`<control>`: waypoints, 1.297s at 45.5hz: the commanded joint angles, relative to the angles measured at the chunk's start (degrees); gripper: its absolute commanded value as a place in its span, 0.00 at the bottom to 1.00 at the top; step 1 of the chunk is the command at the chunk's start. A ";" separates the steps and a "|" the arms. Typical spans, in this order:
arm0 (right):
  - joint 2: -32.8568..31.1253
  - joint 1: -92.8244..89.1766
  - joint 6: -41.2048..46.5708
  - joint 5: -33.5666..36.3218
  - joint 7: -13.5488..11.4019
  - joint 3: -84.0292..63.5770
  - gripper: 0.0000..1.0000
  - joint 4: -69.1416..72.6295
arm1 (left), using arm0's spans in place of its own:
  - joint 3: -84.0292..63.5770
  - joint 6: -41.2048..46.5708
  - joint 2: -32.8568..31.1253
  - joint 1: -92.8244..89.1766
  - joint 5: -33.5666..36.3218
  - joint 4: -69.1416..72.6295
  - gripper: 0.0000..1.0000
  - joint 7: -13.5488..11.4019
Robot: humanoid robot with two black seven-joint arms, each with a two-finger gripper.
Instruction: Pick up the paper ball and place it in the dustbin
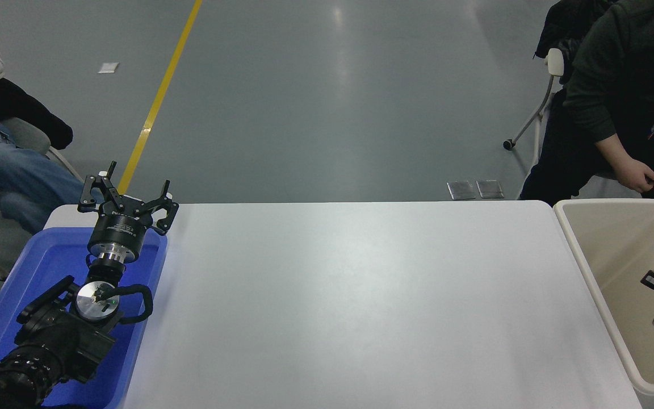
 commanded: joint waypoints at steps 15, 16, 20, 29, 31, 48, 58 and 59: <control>-1.97 8.97 0.53 0.26 -0.01 0.42 1.00 0.48 | -0.05 -0.07 -0.04 -0.07 0.00 0.01 0.99 0.00; -2.33 10.02 0.53 0.26 0.08 0.68 1.00 0.48 | 0.03 0.02 -0.04 0.02 0.00 0.01 0.99 0.00; -2.86 13.63 0.53 0.26 0.08 2.53 1.00 0.48 | 0.03 0.02 0.05 0.02 0.00 0.01 0.99 0.00; -3.47 21.36 0.62 0.26 0.08 13.33 1.00 1.53 | 0.03 0.02 0.05 0.02 0.00 -0.08 0.99 0.00; -3.82 23.03 0.62 0.26 0.08 15.97 1.00 1.79 | 0.03 0.02 0.05 0.02 0.00 0.01 0.99 0.00; -12.87 31.83 0.62 0.18 0.43 37.59 1.00 13.30 | 0.03 0.02 0.05 0.02 0.00 0.01 0.99 0.00; -17.53 31.83 0.62 -0.61 1.31 45.77 1.00 18.14 | 0.03 0.02 -0.04 0.02 0.00 0.01 0.99 0.00; -17.80 31.66 0.62 -0.61 1.49 46.47 1.00 18.58 | -0.05 0.02 0.05 0.02 0.00 0.01 0.99 0.00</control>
